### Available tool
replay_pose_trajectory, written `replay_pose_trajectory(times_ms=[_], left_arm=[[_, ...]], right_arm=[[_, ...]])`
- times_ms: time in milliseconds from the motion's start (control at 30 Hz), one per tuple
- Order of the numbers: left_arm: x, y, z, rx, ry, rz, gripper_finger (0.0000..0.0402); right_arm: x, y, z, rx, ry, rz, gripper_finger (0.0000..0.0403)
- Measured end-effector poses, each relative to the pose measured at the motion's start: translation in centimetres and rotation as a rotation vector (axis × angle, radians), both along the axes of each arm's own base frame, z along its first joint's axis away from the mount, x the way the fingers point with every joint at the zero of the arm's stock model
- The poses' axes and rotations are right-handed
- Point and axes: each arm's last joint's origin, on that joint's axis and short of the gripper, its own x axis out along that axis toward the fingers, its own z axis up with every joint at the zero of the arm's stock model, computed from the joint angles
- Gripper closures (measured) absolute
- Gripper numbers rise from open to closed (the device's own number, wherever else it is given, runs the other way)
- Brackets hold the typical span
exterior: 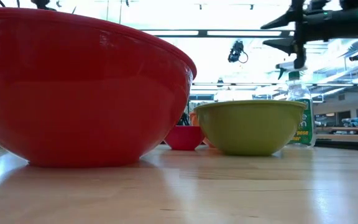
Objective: Nest bowls inside each other
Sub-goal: Stack the orange bowl on top of the red bowl
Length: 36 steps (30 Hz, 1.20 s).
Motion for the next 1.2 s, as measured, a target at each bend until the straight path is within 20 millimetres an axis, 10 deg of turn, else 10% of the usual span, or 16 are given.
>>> replay_pose_trajectory(times_ms=[367,800,1200], left_arm=[[2.0,0.4,3.7,-0.042,0.322,0.065,0.0257],[-1.2,1.5,8.9,-0.134,0.664,0.068,0.0257],[-0.8,1.5,8.8,-0.111,0.762,-0.167,0.0257]], right_arm=[[3.9,-2.4,1.6,-0.067,0.165,0.086,0.021],[8.5,-6.2,5.3,0.146,0.681,-0.053,0.021],[6.9,-7.7,4.3,0.499,0.902,-0.168,0.0206]])
